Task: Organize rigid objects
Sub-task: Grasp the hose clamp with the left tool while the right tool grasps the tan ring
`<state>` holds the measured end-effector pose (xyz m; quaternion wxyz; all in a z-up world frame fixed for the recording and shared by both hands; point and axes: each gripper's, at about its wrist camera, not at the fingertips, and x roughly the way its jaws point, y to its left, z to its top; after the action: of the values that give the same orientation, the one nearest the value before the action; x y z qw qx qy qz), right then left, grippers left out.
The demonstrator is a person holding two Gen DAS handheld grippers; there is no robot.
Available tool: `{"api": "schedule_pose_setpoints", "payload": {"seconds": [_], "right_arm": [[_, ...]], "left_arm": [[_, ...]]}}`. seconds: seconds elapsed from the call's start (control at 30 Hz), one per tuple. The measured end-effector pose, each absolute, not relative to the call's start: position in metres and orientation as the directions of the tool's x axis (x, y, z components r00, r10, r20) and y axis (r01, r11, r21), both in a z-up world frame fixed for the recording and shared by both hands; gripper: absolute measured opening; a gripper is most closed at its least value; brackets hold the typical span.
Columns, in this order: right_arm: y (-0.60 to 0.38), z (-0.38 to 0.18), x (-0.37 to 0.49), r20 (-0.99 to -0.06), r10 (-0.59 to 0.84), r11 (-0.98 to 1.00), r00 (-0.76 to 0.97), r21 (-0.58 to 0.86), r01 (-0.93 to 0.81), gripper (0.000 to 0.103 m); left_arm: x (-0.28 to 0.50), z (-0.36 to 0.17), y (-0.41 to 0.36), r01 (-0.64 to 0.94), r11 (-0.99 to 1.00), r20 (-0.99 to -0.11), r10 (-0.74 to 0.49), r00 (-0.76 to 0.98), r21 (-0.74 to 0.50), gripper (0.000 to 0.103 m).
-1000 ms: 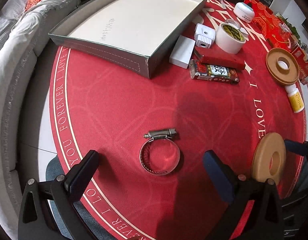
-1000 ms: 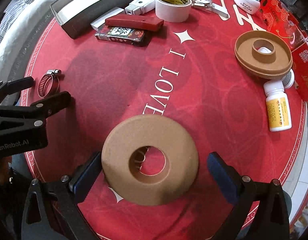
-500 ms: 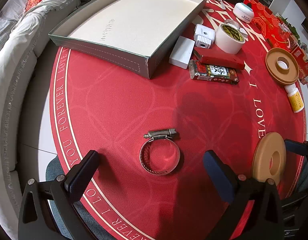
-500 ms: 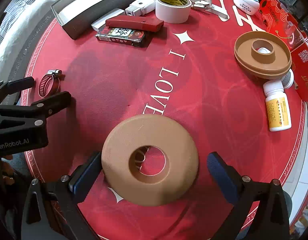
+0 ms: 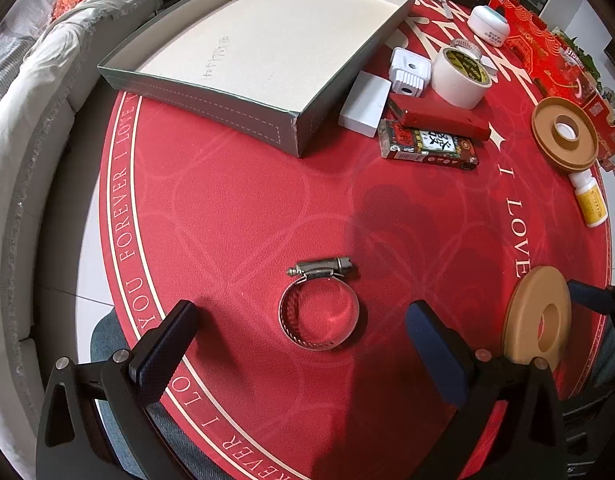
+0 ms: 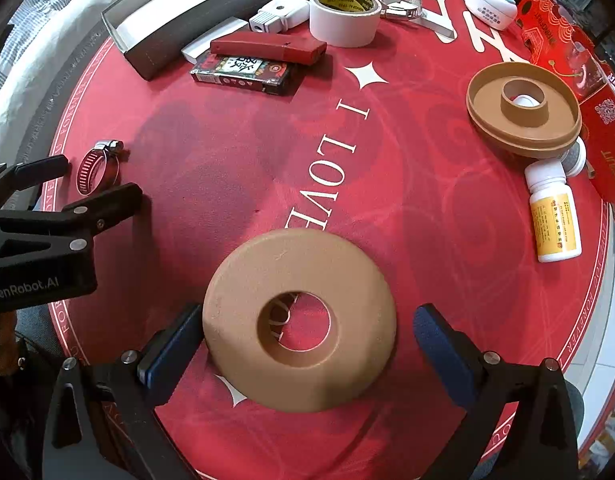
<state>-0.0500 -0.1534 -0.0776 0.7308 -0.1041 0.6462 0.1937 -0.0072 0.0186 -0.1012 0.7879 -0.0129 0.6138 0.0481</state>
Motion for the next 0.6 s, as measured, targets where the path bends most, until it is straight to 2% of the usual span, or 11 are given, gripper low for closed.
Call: {"api": "schedule_pose_setpoints", "payload": {"seconds": [0.07, 0.1, 0.2, 0.23, 0.27, 0.33, 0.4, 0.5, 0.53, 0.57, 0.6], "right_arm": [[-0.153, -0.076, -0.051, -0.984, 0.148, 0.904, 0.098, 0.095, -0.417, 0.097], [-0.153, -0.073, -0.052, -0.982, 0.154, 0.904, 0.107, 0.096, -0.417, 0.088], [-0.154, -0.070, -0.052, -0.982, 0.159, 0.904, 0.101, 0.103, -0.415, 0.088], [-0.155, -0.070, -0.052, -0.982, 0.159, 0.904, 0.106, 0.102, -0.415, 0.088], [-0.156, -0.070, -0.051, -0.981, 0.165, 0.906, 0.104, 0.109, -0.409, 0.088], [-0.161, -0.067, -0.049, -0.977, 0.187, 0.911, 0.106, 0.132, -0.390, 0.088], [-0.166, -0.064, -0.045, -0.973, 0.200, 0.917, 0.112, 0.145, -0.372, 0.088], [-0.172, -0.059, -0.039, -0.969, 0.216, 0.922, 0.121, 0.162, -0.352, 0.088], [-0.174, -0.058, -0.037, -0.967, 0.221, 0.923, 0.123, 0.167, -0.345, 0.088], [-0.175, -0.058, -0.035, -0.966, 0.227, 0.924, 0.123, 0.174, -0.341, 0.088], [-0.177, -0.057, -0.034, -0.964, 0.235, 0.924, 0.122, 0.183, -0.336, 0.088]], "left_arm": [[-0.009, -0.097, 0.017, -0.088, 0.995, -0.965, 0.059, 0.254, 0.038, 0.091], [-0.009, -0.096, 0.016, -0.084, 0.996, -0.964, 0.058, 0.259, 0.037, 0.088], [-0.011, -0.093, 0.018, -0.091, 0.995, -0.962, 0.057, 0.267, 0.033, 0.078], [-0.012, -0.091, 0.021, -0.103, 0.994, -0.960, 0.056, 0.275, 0.029, 0.068], [-0.012, -0.088, 0.024, -0.116, 0.993, -0.958, 0.050, 0.281, 0.017, 0.053], [-0.012, -0.085, 0.033, -0.143, 0.989, -0.960, 0.022, 0.279, -0.019, 0.039], [-0.011, -0.085, 0.037, -0.147, 0.988, -0.962, 0.001, 0.272, -0.041, 0.038], [-0.012, -0.086, 0.029, -0.111, 0.994, -0.961, 0.031, 0.276, 0.000, 0.039], [-0.012, -0.086, 0.026, -0.101, 0.995, -0.960, 0.031, 0.279, 0.003, 0.047], [-0.012, -0.087, 0.021, -0.083, 0.997, -0.960, 0.024, 0.279, 0.000, 0.072], [-0.011, -0.093, 0.016, -0.072, 0.997, -0.967, 0.035, 0.253, 0.017, 0.088]]}}
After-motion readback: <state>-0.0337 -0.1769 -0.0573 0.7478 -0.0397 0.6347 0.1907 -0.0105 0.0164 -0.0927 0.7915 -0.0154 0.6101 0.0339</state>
